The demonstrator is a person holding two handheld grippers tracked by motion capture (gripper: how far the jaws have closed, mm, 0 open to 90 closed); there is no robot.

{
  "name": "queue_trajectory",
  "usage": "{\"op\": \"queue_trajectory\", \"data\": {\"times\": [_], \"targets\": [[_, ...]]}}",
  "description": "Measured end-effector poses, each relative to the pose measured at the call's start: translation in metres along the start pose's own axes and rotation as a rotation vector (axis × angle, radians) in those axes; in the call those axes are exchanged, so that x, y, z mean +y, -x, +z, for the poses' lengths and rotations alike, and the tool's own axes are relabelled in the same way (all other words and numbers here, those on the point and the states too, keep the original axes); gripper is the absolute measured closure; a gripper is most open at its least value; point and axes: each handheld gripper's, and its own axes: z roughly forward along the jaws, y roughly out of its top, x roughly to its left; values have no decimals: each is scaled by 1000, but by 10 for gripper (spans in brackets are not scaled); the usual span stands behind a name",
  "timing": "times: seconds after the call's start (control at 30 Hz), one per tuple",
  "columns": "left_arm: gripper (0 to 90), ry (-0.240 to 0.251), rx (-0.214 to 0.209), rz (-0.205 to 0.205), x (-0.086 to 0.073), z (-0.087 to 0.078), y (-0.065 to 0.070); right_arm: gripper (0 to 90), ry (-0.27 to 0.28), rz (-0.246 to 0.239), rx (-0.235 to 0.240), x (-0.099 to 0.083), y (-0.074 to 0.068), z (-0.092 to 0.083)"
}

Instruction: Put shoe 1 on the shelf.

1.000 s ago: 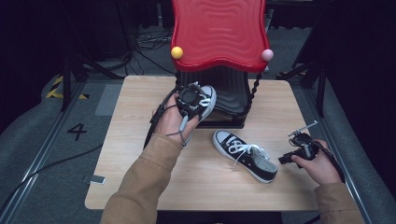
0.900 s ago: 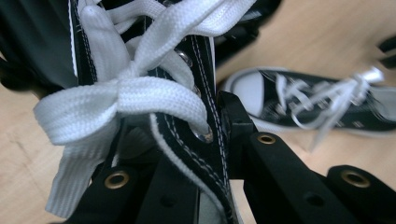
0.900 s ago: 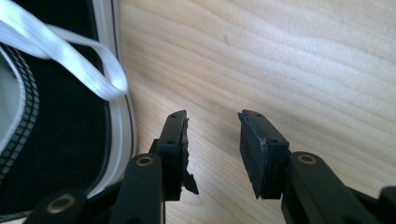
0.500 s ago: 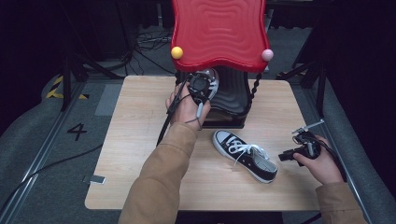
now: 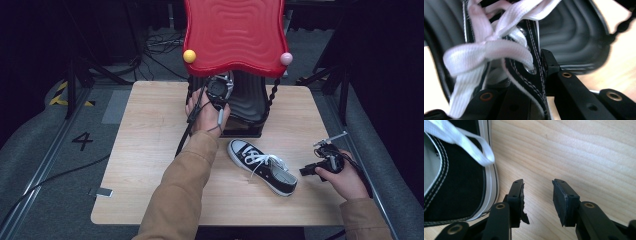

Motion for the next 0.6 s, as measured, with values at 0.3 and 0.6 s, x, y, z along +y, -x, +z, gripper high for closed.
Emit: {"op": "queue_trajectory", "data": {"times": [0.3,0.6], "targets": [[851,-53,-17,-8,10,18,2,591,-13,11,13,-8,2,2],[602,-116,-106,34,14,23,10,567,-1,7,9,-9,3,0]]}}
